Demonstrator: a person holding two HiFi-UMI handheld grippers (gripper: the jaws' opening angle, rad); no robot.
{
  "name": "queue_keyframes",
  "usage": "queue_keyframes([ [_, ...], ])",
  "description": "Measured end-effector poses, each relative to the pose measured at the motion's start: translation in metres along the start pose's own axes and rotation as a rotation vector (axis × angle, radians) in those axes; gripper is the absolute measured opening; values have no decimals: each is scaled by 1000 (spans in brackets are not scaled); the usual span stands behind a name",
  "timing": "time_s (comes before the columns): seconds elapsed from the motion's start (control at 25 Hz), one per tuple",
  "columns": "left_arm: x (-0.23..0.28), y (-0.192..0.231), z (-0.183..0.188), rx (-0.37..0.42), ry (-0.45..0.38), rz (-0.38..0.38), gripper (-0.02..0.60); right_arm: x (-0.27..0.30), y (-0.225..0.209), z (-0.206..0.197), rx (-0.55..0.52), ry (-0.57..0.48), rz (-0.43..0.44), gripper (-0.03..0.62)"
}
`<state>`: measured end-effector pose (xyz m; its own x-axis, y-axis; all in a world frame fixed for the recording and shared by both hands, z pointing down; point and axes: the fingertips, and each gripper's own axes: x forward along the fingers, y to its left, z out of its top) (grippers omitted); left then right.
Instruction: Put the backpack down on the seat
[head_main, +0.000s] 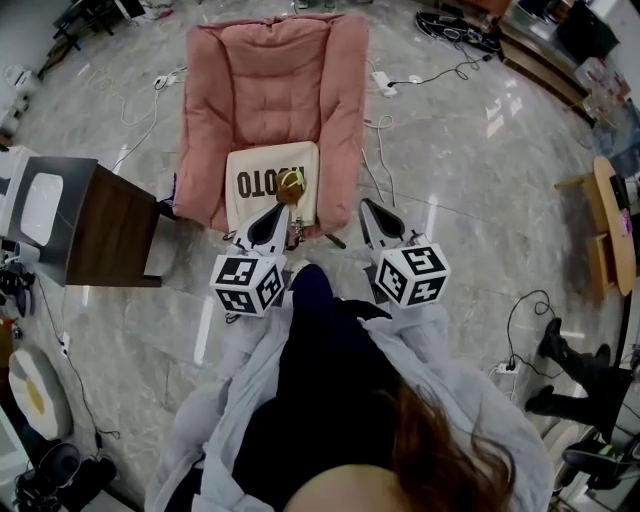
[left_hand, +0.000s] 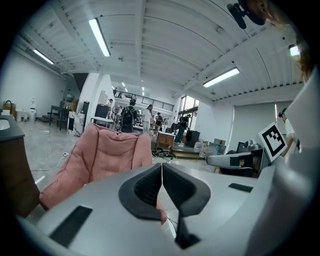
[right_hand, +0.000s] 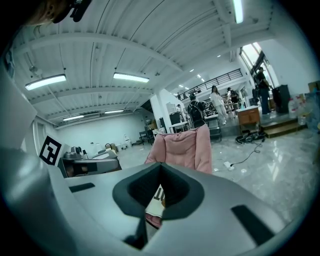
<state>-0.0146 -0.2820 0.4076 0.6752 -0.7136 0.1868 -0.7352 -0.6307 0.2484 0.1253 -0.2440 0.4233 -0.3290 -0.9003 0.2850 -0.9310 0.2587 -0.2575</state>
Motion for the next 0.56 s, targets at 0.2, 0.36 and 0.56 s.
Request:
queue_keyframes([
  [0.2, -6, 0, -6, -9, 6, 3, 23, -3, 1, -5, 23, -5, -12, 8],
  [0.36, -11, -3, -9, -13, 5, 2, 21, -6, 3, -10, 27, 1, -14, 8],
  [0.56, -15, -4, -12, -12, 9, 5, 21, -7, 5, -17, 34, 15, -7, 8],
])
